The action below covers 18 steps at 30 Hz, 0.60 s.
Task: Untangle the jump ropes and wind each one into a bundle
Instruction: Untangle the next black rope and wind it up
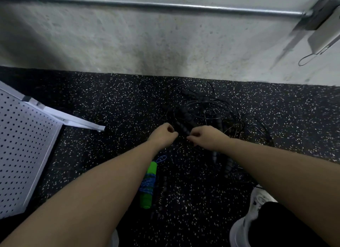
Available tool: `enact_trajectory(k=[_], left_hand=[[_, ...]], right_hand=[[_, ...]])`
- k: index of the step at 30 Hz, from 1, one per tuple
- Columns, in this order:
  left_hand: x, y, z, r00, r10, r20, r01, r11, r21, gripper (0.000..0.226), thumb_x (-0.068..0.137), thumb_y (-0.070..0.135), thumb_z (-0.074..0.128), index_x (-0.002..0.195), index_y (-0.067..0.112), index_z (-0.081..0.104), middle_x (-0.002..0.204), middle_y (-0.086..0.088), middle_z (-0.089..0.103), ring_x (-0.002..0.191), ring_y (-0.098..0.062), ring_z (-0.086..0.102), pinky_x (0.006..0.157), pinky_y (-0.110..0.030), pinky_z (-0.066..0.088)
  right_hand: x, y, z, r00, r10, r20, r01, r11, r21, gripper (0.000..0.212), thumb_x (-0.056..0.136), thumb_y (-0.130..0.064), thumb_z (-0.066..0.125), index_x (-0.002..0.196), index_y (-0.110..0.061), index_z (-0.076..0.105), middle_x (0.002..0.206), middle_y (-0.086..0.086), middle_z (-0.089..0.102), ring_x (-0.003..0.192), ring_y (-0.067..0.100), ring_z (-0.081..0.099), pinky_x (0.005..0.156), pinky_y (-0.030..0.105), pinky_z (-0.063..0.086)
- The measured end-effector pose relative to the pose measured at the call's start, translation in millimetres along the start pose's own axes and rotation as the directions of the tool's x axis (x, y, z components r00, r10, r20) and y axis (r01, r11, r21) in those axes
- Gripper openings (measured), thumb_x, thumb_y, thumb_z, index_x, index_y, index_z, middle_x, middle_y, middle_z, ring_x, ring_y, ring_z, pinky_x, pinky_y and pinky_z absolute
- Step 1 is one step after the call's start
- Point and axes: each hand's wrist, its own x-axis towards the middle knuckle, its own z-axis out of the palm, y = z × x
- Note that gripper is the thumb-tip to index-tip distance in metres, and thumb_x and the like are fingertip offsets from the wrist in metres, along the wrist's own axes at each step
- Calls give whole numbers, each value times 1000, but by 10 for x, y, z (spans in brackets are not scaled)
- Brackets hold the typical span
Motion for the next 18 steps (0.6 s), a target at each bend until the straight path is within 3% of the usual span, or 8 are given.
enact_trajectory(k=[1,4,10,14,18], left_hand=[[63,12,55,1000,-11,12,12,1000,-14,16,96,32,61,107,22,59,96,-2,65,85,-22,63,81,-40,56],[242,29,232,996,-78,36,82,990,-116,24,96,30,61,115,16,58,95,-3,65,83,-22,64,82,-43,59],[535,116,490,954,-283,95,292,819,-493,67,96,34,65,151,17,31,107,-2,58,95,-21,64,82,-39,60],[715,188,554,936,-347,54,288,670,-684,57,94,32,70,141,16,41,110,-3,60,101,-22,64,92,-43,59],[751,219,527,941,-335,-51,223,726,-651,44,94,27,71,127,11,47,110,-7,61,98,-21,64,89,-39,58]], right_hand=[[40,48,33,1000,10,-8,-10,1000,24,9,97,-36,57,92,-35,65,93,-12,67,93,13,62,80,27,48],[141,156,119,999,45,-6,-44,996,71,27,94,-21,55,118,-28,66,110,-7,67,107,16,61,90,26,48],[370,366,193,995,94,25,-96,990,105,34,95,-23,55,128,-26,61,122,-3,67,113,18,60,95,28,48],[456,428,213,994,110,9,-110,981,161,33,93,-24,56,125,-28,63,122,-1,67,112,19,62,99,33,50],[459,415,176,993,116,23,-118,973,198,33,93,-25,57,125,-28,64,122,-3,67,112,17,62,100,33,50]])
